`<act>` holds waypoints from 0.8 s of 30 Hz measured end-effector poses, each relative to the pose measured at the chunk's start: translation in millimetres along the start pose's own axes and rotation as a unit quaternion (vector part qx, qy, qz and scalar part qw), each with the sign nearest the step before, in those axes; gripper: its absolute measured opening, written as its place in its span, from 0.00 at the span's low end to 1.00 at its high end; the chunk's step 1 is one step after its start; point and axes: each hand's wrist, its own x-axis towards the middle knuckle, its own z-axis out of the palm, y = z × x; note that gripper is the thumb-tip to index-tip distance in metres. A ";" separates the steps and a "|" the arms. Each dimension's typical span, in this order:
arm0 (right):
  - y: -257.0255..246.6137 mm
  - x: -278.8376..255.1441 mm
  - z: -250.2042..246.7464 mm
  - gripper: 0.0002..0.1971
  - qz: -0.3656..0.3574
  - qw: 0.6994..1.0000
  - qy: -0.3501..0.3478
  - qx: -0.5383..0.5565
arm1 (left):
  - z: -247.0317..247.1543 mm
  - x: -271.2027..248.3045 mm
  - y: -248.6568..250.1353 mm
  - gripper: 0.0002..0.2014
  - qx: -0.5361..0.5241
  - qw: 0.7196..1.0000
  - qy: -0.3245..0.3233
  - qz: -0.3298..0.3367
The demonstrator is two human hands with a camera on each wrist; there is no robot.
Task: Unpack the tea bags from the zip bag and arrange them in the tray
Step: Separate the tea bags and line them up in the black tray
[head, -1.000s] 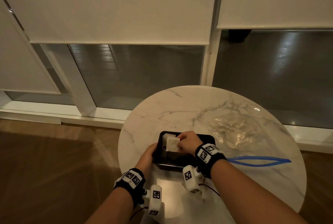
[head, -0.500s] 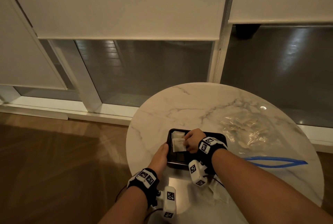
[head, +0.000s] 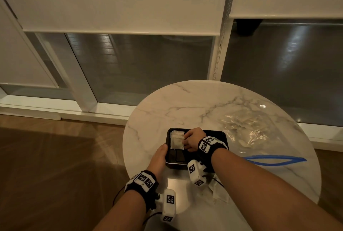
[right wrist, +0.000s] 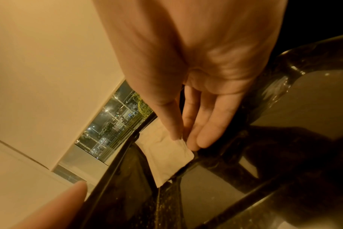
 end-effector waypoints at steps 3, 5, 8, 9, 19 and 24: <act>-0.8 2.1 1.2 0.11 -0.003 1.000 0.006 -0.008 | -0.6 1.6 -0.6 0.19 -0.030 0.999 -0.012 -0.012; -0.6 3.9 2.4 0.11 -0.004 1.000 0.011 -0.006 | -0.9 2.6 -1.8 0.18 -0.053 0.998 -0.014 -0.027; -1.3 4.9 2.0 0.11 -0.004 1.000 0.013 -0.007 | -0.8 2.0 -1.2 0.18 -0.054 0.998 -0.015 -0.031; -1.4 5.2 2.0 0.11 -0.003 1.000 0.012 -0.006 | -1.7 2.6 -1.9 0.18 -0.043 0.999 -0.012 -0.021; 8.4 36.3 11.7 0.14 0.015 0.998 0.024 -0.059 | -1.9 -0.8 0.3 0.18 0.001 1.000 -0.009 0.023; -0.7 12.8 8.3 0.06 0.019 0.999 -0.002 -0.027 | -0.6 -5.1 5.8 0.18 -0.005 1.000 -0.008 0.016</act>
